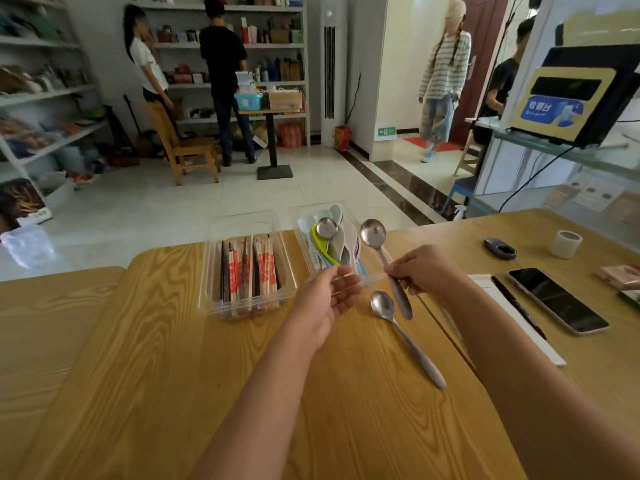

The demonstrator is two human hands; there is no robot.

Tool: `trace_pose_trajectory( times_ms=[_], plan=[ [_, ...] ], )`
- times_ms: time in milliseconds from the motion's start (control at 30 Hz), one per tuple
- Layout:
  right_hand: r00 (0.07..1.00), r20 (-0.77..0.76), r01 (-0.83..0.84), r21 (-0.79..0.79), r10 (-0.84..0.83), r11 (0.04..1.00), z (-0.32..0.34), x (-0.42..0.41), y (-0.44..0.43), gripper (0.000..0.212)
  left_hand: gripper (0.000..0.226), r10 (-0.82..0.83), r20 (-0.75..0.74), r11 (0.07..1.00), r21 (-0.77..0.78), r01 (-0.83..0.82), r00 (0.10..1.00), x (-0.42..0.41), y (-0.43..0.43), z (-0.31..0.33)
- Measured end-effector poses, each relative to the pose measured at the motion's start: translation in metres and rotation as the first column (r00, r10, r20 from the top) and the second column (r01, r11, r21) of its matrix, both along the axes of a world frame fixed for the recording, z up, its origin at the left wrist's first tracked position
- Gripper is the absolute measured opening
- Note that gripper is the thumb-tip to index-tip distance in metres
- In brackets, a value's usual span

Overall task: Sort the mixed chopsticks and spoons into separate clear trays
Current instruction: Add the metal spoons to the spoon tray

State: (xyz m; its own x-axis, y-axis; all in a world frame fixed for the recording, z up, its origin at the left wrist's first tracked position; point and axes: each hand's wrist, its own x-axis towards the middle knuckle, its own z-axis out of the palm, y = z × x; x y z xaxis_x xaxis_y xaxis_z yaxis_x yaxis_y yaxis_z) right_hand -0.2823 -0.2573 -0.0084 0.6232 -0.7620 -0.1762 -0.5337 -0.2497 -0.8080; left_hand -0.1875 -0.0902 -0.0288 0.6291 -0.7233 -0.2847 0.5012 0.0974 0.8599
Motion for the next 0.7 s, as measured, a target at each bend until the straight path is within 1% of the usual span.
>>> trace_pose_trajectory(
  times_ms=[100, 167, 267, 400, 500, 600, 700],
  plan=[
    [0.999, 0.041, 0.024, 0.041, -0.025, 0.999, 0.012, 0.053, -0.003, 0.027, 0.029, 0.045, 0.022, 0.999, 0.003, -0.045, 0.999, 0.031, -0.001, 0.013],
    [0.998, 0.023, 0.059, 0.078, -0.06, 0.995, 0.014, 0.088, -0.001, 0.024, 0.028, 0.075, 0.028, 0.997, 0.016, -0.075, 0.997, 0.051, -0.003, 0.018],
    [0.99, 0.065, 0.114, 0.135, -0.124, 0.984, 0.004, 0.131, -0.005, 0.02, 0.028, 0.105, 0.052, 0.993, 0.041, -0.107, 0.993, 0.076, -0.007, 0.021],
    [0.981, 0.096, 0.149, 0.166, -0.166, 0.975, -0.014, 0.16, -0.01, 0.026, 0.028, 0.117, 0.073, 0.991, 0.05, -0.121, 0.99, 0.1, -0.013, 0.02],
    [0.986, 0.05, 0.145, 0.171, -0.156, 0.974, -0.025, 0.167, -0.009, 0.021, 0.027, 0.099, 0.074, 0.993, 0.056, -0.104, 0.992, 0.109, -0.018, 0.017],
    [0.991, -0.023, 0.136, 0.105, -0.134, 0.985, -0.037, 0.164, -0.005, 0.017, 0.027, 0.089, 0.076, 0.993, 0.075, -0.095, 0.993, 0.112, -0.022, 0.011],
    [0.993, -0.062, 0.094, -0.041, -0.097, 0.995, -0.046, 0.16, -0.006, 0.02, 0.027, 0.077, 0.084, 0.992, 0.096, -0.085, 0.994, 0.111, -0.025, 0.005]
  ],
)
